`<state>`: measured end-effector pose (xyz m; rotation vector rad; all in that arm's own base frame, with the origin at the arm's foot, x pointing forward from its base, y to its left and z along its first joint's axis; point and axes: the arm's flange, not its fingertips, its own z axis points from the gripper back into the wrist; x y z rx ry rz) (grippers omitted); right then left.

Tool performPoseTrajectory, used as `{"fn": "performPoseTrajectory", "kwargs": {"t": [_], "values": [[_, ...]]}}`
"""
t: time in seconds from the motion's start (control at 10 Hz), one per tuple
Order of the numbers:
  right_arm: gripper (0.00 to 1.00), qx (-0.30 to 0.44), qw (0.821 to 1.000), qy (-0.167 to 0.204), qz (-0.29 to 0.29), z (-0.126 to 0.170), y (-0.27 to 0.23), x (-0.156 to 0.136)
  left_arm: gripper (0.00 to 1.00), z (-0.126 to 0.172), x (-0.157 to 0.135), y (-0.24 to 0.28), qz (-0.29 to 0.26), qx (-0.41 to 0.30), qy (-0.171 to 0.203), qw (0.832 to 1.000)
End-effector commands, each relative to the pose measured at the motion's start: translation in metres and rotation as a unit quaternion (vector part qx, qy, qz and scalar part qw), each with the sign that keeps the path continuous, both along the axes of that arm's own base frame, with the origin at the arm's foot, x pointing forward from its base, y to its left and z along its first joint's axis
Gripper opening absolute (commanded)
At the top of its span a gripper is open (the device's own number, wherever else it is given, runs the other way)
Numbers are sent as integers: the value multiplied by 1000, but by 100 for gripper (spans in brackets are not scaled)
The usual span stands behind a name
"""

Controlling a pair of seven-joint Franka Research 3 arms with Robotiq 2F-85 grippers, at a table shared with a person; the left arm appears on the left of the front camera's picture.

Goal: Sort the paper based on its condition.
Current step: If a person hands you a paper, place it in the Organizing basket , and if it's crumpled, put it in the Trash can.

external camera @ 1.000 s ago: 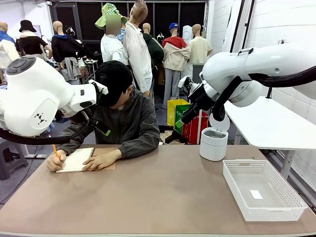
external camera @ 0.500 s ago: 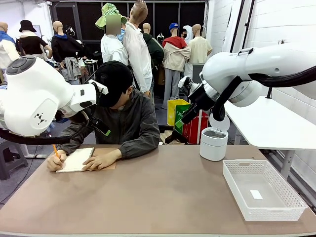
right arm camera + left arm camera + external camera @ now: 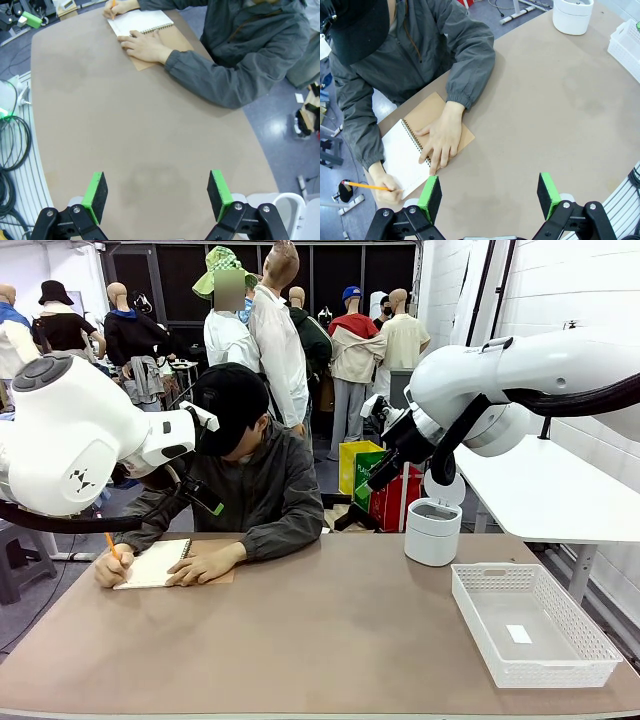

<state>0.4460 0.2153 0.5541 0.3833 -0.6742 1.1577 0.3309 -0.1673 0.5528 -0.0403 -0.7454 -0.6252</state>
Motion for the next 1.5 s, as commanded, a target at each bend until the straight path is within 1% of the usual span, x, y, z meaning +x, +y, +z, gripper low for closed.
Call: {"fn": "performPoseTrajectory", "kwargs": {"t": [0.0, 1.4], "values": [[100, -3, 1000, 2, -3, 0, 0, 0, 100, -1, 0, 1, 2, 1, 0, 1000], [100, -3, 1000, 2, -3, 0, 0, 0, 100, -1, 0, 1, 2, 1, 0, 1000]]}}
